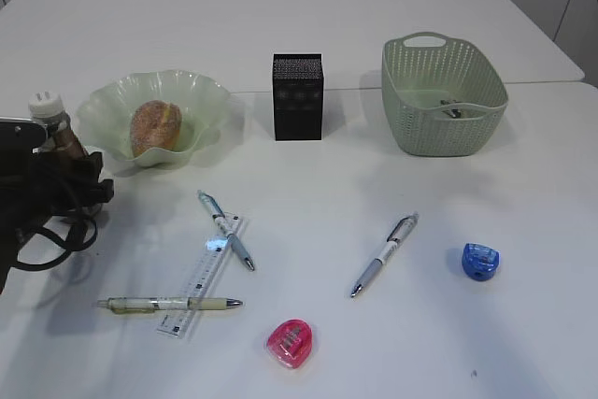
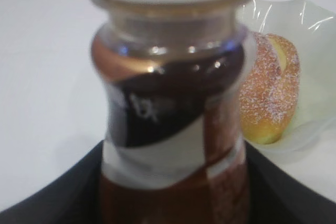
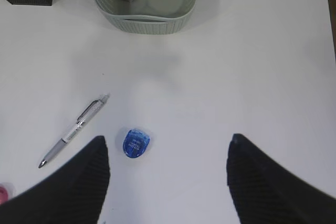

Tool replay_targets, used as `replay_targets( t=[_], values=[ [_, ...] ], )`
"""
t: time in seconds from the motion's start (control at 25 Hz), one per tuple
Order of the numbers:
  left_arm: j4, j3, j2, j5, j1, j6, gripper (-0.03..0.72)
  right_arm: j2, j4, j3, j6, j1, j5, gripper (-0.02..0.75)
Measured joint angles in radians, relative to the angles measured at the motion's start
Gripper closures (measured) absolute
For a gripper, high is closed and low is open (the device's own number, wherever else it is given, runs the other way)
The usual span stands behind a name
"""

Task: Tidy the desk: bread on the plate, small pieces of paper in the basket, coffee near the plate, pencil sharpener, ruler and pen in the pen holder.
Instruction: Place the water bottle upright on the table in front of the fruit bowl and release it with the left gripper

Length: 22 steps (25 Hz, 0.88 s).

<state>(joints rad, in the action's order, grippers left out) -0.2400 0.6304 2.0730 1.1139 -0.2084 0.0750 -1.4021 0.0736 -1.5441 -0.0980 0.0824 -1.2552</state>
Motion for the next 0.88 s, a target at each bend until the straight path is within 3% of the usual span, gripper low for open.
replay_targets(
  t=[0.88],
  values=[
    [0.002, -0.062, -0.073, 0.029, 0.000, 0.000, 0.188, 0.000, 0.000, 0.000, 0.000, 0.000, 0.000, 0.192]
  ],
)
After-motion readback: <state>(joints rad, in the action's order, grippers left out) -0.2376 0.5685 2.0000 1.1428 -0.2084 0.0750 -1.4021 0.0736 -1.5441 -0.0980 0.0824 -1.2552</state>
